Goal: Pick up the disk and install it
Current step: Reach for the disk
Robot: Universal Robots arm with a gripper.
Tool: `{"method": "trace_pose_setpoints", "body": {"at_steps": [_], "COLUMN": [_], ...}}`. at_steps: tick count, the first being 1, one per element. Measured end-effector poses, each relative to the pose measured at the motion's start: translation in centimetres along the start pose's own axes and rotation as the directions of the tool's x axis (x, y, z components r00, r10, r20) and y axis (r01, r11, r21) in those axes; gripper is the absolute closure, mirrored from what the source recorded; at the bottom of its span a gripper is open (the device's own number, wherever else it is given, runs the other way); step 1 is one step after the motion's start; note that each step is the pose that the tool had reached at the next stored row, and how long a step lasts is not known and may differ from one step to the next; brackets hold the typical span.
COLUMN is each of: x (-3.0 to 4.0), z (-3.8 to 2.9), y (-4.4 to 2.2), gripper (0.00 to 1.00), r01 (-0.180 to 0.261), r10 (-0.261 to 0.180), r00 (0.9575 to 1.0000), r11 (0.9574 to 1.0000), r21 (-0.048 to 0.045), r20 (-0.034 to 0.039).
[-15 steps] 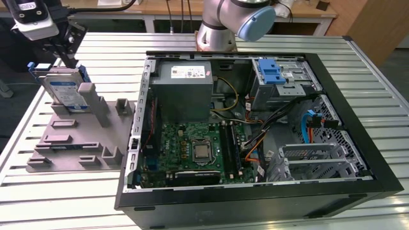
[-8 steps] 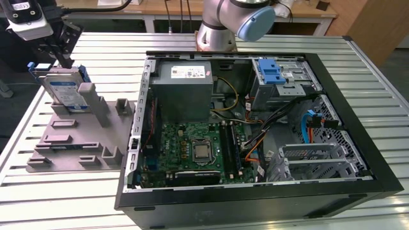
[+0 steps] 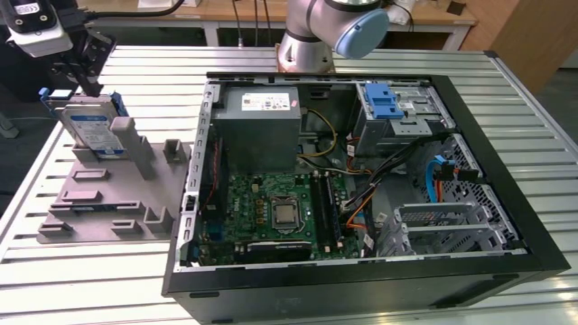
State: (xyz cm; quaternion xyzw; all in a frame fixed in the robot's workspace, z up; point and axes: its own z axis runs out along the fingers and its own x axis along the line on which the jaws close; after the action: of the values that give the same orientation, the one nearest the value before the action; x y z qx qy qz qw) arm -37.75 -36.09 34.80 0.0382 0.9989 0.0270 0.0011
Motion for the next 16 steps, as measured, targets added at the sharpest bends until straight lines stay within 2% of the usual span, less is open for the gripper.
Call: {"method": "trace_pose_setpoints", "body": {"at_steps": [16], "x": [0.43], "z": [0.17], "y": [0.06], "gripper": [0.89], "r01": [0.0], "r10": [0.0], "r00": [1.0], "r11": [1.0], "r21": [0.0], "r20": [-0.0005]}}
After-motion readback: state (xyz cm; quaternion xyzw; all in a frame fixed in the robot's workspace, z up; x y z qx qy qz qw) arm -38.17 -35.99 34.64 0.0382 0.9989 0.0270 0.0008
